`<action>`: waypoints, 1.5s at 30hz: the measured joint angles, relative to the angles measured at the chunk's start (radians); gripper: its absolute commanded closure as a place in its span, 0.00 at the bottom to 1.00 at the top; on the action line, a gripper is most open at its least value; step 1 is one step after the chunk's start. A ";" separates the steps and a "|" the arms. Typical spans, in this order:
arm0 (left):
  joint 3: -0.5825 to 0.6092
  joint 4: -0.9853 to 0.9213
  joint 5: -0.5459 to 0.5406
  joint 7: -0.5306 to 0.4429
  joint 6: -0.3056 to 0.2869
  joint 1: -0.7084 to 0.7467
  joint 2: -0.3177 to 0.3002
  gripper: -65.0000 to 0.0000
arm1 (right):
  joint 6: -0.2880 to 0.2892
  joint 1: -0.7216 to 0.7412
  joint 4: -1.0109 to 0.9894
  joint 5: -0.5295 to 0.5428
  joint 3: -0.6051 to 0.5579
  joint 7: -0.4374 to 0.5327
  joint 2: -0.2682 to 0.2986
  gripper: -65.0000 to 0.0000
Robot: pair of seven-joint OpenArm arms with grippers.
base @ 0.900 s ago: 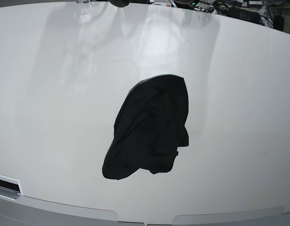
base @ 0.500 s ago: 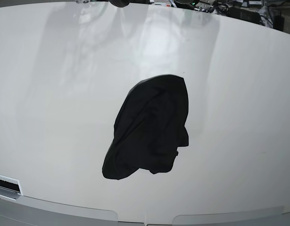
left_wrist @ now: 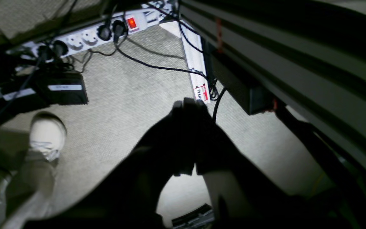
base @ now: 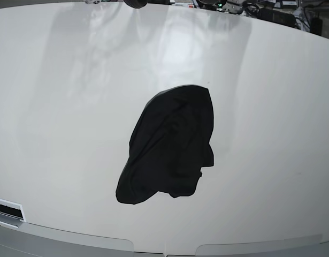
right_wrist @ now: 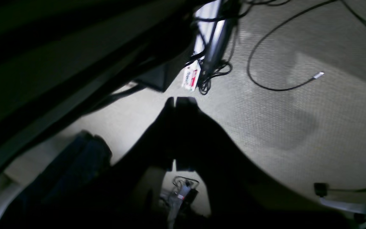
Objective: Layout the t-shirt on the table in an organized manner, then fold the t-shirt properly
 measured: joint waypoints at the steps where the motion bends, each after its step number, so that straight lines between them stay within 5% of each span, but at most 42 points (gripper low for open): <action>1: 0.000 0.025 -0.001 -0.001 0.000 0.023 -0.010 1.00 | 0.002 -0.012 0.016 -0.001 0.000 -0.001 0.001 1.00; 9: 0.000 0.235 0.002 0.039 0.001 0.222 -0.090 1.00 | 0.143 -0.192 0.275 -0.006 0.000 -0.021 0.016 1.00; 15: 0.000 0.452 -0.002 0.116 0.001 0.334 -0.186 1.00 | 0.144 -0.410 0.556 -0.005 0.000 -0.054 0.021 1.00; 21: -0.004 0.694 -0.011 0.178 0.004 0.480 -0.280 1.00 | 0.149 -0.607 0.897 0.191 0.000 -0.163 0.032 1.00; 27: -0.047 0.962 -0.020 0.206 0.036 0.646 -0.377 1.00 | 0.102 -0.835 1.226 0.218 0.000 -0.255 0.119 1.00; 34: -0.328 1.314 -0.115 0.280 -0.002 0.842 -0.407 1.00 | 0.018 -1.070 1.616 0.214 0.003 -0.256 0.198 1.00; 38: -0.481 1.475 -0.208 0.340 -0.076 0.908 -0.407 1.00 | -0.032 -1.136 1.786 0.158 0.002 -0.262 0.197 1.00; 45: -0.656 1.672 -0.253 0.362 -0.106 0.933 -0.407 1.00 | -0.155 -1.138 1.985 -0.023 0.003 -0.305 0.198 1.00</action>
